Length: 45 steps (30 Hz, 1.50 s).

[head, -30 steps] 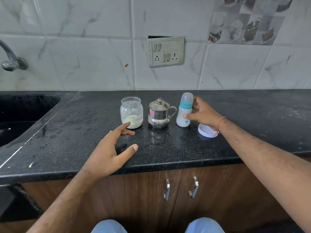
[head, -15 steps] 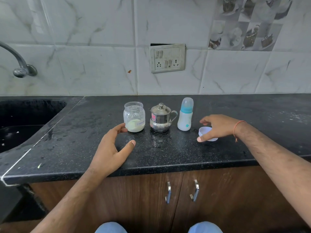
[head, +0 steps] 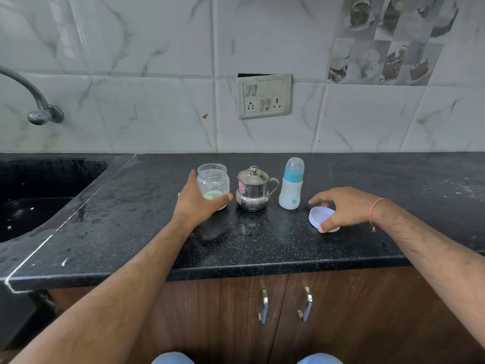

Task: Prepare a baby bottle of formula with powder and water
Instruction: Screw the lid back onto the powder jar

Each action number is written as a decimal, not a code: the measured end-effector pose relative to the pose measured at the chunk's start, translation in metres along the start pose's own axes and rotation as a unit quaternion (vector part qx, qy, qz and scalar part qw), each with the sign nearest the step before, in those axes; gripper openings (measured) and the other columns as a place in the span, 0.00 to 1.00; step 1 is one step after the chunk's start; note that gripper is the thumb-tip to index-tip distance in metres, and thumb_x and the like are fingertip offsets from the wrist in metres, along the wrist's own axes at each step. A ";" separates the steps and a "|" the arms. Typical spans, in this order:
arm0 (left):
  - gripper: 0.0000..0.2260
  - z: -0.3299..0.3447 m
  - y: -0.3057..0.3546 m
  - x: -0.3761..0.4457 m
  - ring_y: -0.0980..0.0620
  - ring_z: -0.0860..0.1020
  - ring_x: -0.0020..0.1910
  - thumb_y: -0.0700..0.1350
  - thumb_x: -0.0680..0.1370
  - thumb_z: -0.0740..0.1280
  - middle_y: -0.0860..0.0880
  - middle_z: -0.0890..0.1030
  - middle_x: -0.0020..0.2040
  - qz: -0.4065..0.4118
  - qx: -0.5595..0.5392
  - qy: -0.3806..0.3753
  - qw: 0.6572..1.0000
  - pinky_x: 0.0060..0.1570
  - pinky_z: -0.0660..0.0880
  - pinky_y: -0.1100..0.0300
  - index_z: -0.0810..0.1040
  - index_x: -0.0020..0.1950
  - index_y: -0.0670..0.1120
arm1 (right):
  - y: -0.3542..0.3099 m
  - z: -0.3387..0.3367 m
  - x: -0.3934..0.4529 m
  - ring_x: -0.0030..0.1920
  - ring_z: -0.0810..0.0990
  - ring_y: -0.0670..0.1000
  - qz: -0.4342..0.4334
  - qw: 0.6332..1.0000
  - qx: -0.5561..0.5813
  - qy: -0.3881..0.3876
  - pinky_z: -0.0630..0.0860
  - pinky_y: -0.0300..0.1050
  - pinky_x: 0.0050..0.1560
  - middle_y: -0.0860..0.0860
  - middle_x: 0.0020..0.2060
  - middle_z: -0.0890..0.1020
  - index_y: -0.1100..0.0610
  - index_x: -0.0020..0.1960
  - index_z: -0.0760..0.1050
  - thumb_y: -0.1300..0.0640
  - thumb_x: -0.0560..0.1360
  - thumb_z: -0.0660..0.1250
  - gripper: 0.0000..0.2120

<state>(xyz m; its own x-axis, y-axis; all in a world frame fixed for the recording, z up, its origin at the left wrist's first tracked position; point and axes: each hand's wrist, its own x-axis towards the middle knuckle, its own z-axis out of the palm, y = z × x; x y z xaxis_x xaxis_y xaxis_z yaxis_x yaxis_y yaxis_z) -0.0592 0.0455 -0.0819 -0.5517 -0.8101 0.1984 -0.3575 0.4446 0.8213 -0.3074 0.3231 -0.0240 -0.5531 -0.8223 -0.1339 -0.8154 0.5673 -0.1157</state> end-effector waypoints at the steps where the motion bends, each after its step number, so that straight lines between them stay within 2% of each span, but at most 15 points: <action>1: 0.47 0.000 0.000 -0.003 0.46 0.78 0.71 0.63 0.68 0.84 0.52 0.80 0.70 0.010 0.001 0.013 1.000 0.68 0.77 0.50 0.68 0.80 0.48 | -0.003 0.000 -0.001 0.61 0.79 0.49 -0.010 1.000 0.010 0.005 0.76 0.48 0.64 0.42 0.58 0.82 0.39 0.75 0.72 0.41 0.68 0.80 0.38; 4: 0.31 -0.003 -0.001 -0.017 0.53 0.81 0.60 0.55 0.71 0.84 0.59 0.80 0.57 0.039 -0.010 0.020 0.999 0.56 0.76 0.58 0.76 0.69 0.53 | -0.016 -0.001 -0.009 0.57 0.79 0.45 -0.051 0.995 0.084 0.027 0.77 0.48 0.61 0.43 0.55 0.81 0.34 0.70 0.75 0.43 0.68 0.79 0.32; 6: 0.26 -0.008 -0.003 -0.030 0.58 0.80 0.53 0.54 0.71 0.84 0.64 0.79 0.52 0.059 -0.006 0.015 0.998 0.51 0.75 0.62 0.75 0.63 0.57 | -0.028 -0.001 -0.015 0.54 0.82 0.44 -0.077 0.978 0.192 0.034 0.77 0.47 0.61 0.45 0.57 0.81 0.35 0.65 0.79 0.48 0.69 0.79 0.26; 8: 0.24 -0.014 -0.005 -0.044 0.65 0.79 0.48 0.52 0.72 0.84 0.66 0.79 0.49 0.077 0.001 0.011 0.997 0.45 0.73 0.69 0.74 0.59 0.59 | -0.044 -0.001 -0.020 0.58 0.84 0.50 -0.106 0.942 0.314 0.048 0.78 0.50 0.66 0.48 0.60 0.81 0.38 0.62 0.81 0.53 0.70 0.80 0.22; 10: 0.20 -0.020 -0.007 -0.056 0.68 0.79 0.47 0.53 0.71 0.84 0.65 0.81 0.48 0.092 0.006 0.005 0.996 0.45 0.74 0.70 0.77 0.55 0.60 | -0.063 -0.002 -0.022 0.60 0.84 0.54 -0.126 0.898 0.415 0.075 0.79 0.52 0.67 0.53 0.63 0.81 0.42 0.60 0.82 0.52 0.70 0.81 0.21; 13: 0.21 -0.025 -0.014 -0.064 0.65 0.84 0.50 0.58 0.68 0.84 0.61 0.87 0.51 0.105 0.001 -0.009 0.994 0.50 0.81 0.62 0.83 0.57 0.57 | -0.093 -0.004 -0.017 0.60 0.84 0.54 -0.137 0.838 0.514 0.123 0.82 0.54 0.65 0.58 0.66 0.80 0.49 0.59 0.82 0.51 0.71 0.81 0.18; 15: 0.24 -0.025 -0.017 -0.068 0.66 0.82 0.52 0.58 0.69 0.84 0.61 0.85 0.55 0.092 -0.012 -0.011 0.996 0.49 0.78 0.65 0.81 0.61 0.57 | -0.115 -0.006 -0.013 0.63 0.85 0.56 -0.138 0.821 0.537 0.136 0.83 0.58 0.63 0.59 0.66 0.80 0.51 0.59 0.80 0.52 0.75 0.80 0.16; 17: 0.32 -0.024 -0.019 -0.071 0.64 0.81 0.55 0.59 0.70 0.84 0.62 0.82 0.60 0.064 -0.020 -0.017 0.998 0.51 0.74 0.67 0.76 0.69 0.56 | -0.136 -0.006 -0.008 0.62 0.85 0.55 -0.142 0.827 0.524 0.147 0.84 0.61 0.61 0.57 0.65 0.81 0.51 0.59 0.80 0.50 0.74 0.80 0.16; 20: 0.40 -0.023 -0.021 -0.070 0.56 0.80 0.63 0.62 0.70 0.83 0.60 0.81 0.64 0.046 -0.015 -0.024 0.999 0.59 0.75 0.59 0.71 0.77 0.54 | -0.164 -0.001 0.003 0.57 0.86 0.55 -0.152 0.854 0.472 0.157 0.84 0.60 0.59 0.49 0.58 0.84 0.48 0.58 0.80 0.43 0.71 0.81 0.20; 23: 0.41 -0.024 -0.022 -0.070 0.55 0.81 0.63 0.64 0.69 0.82 0.59 0.82 0.64 0.038 -0.017 -0.031 0.999 0.62 0.78 0.55 0.70 0.78 0.55 | -0.182 0.002 0.014 0.53 0.85 0.48 -0.170 0.896 0.379 0.157 0.83 0.53 0.61 0.41 0.54 0.85 0.44 0.56 0.81 0.38 0.68 0.81 0.21; 28: 0.37 -0.026 -0.023 -0.070 0.56 0.82 0.59 0.64 0.70 0.81 0.61 0.83 0.60 0.033 -0.020 -0.037 0.999 0.62 0.80 0.54 0.73 0.75 0.56 | -0.195 -0.008 0.026 0.49 0.84 0.41 -0.196 0.943 0.238 0.125 0.80 0.45 0.57 0.38 0.54 0.84 0.43 0.56 0.81 0.38 0.70 0.80 0.19; 36: 0.35 -0.025 -0.024 -0.069 0.55 0.81 0.60 0.62 0.71 0.82 0.63 0.80 0.57 0.039 -0.035 -0.046 0.998 0.65 0.79 0.52 0.73 0.74 0.57 | -0.200 -0.044 0.037 0.53 0.81 0.42 -0.248 0.967 0.048 0.044 0.76 0.41 0.56 0.39 0.59 0.81 0.35 0.75 0.71 0.37 0.70 0.80 0.36; 38: 0.35 -0.025 -0.024 -0.068 0.55 0.81 0.60 0.63 0.71 0.82 0.62 0.81 0.57 0.038 -0.034 -0.047 0.998 0.64 0.79 0.52 0.73 0.74 0.57 | -0.210 -0.058 0.040 0.55 0.78 0.40 -0.254 0.967 -0.012 0.008 0.73 0.40 0.57 0.38 0.66 0.77 0.36 0.77 0.69 0.37 0.70 0.80 0.39; 42: 0.34 -0.026 -0.024 -0.068 0.55 0.82 0.59 0.63 0.71 0.82 0.62 0.81 0.56 0.036 -0.034 -0.049 0.998 0.61 0.79 0.54 0.73 0.72 0.57 | -0.233 -0.078 0.043 0.66 0.77 0.46 -0.271 0.957 -0.053 -0.090 0.75 0.45 0.66 0.37 0.77 0.69 0.34 0.79 0.66 0.44 0.72 0.81 0.41; 45: 0.34 -0.026 -0.024 -0.068 0.57 0.82 0.59 0.63 0.71 0.81 0.63 0.81 0.56 0.037 -0.032 -0.055 0.997 0.62 0.79 0.53 0.74 0.72 0.57 | -0.248 -0.086 0.044 0.55 0.76 0.34 -0.286 0.948 -0.086 -0.109 0.70 0.33 0.54 0.37 0.73 0.74 0.35 0.77 0.71 0.49 0.74 0.79 0.34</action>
<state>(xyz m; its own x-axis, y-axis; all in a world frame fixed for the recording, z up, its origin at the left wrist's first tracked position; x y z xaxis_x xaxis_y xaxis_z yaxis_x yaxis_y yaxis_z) 0.0063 0.0795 -0.1015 -0.6551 -0.7276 0.2033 -0.2652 0.4735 0.8400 -0.1441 0.1421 0.0833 0.0205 -0.9534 -0.3009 -0.9975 0.0009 -0.0708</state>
